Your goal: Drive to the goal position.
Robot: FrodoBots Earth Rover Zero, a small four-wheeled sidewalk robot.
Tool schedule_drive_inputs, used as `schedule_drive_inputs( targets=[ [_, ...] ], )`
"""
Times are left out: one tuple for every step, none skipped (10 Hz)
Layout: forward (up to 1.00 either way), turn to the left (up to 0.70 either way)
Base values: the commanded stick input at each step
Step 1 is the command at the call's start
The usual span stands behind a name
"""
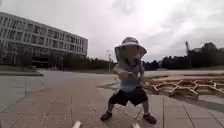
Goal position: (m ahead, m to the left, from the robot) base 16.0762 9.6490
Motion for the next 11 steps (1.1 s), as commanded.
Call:
schedule_drive_inputs(
  targets=[
    [0.06,0.00],
    [0.06,0.00],
    [0.06,0.00],
    [0.06,0.00],
    [0.06,0.00],
    [0.06,0.00],
    [0.06,0.00],
    [0.06,0.00],
    [0.06,0.00],
    [0.06,0.00],
    [0.06,0.00]
  ],
)
